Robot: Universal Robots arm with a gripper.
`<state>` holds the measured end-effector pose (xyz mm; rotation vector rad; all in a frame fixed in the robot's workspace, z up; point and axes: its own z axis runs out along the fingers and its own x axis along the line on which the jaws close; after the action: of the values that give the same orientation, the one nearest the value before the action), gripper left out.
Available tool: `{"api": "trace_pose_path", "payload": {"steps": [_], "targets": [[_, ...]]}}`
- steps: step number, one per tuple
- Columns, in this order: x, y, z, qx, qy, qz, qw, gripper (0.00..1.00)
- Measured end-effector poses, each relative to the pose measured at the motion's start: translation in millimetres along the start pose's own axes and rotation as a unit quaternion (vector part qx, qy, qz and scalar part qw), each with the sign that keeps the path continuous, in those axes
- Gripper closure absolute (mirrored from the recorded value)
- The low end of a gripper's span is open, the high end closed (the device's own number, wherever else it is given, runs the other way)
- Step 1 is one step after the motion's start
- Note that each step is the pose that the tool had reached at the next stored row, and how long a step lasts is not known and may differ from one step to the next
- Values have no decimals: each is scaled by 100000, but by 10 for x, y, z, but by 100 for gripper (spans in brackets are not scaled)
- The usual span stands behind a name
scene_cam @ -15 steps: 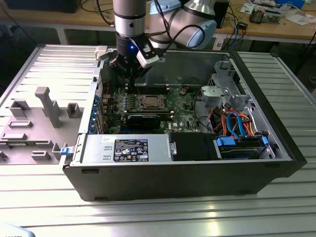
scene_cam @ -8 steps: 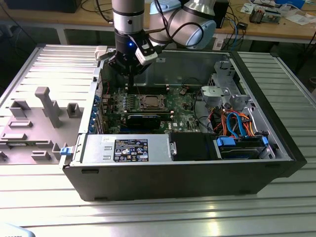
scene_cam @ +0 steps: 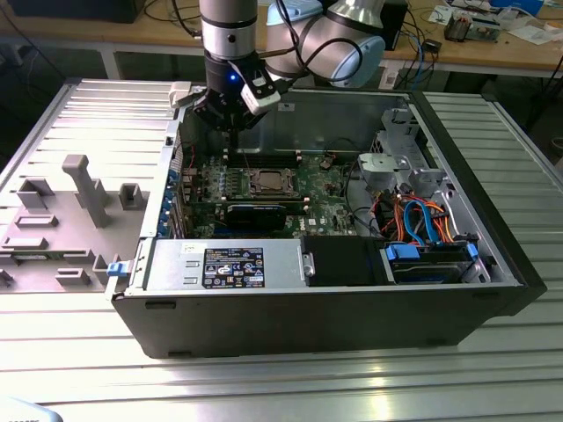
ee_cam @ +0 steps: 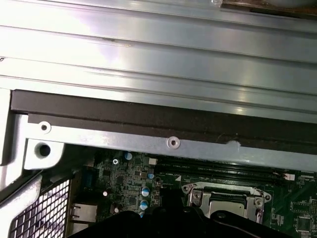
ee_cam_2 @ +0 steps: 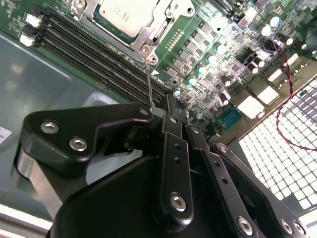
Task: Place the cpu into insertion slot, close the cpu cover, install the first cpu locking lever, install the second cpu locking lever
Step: 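Install the first cpu locking lever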
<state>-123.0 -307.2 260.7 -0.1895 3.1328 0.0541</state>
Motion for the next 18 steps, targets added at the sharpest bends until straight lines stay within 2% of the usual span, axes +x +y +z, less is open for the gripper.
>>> {"api": "trace_pose_path", "payload": {"steps": [8,18], "targets": [[-14,0,0,0,0,1,100000,89],[-105,-10,1,25,0,4,100000,89]]}}
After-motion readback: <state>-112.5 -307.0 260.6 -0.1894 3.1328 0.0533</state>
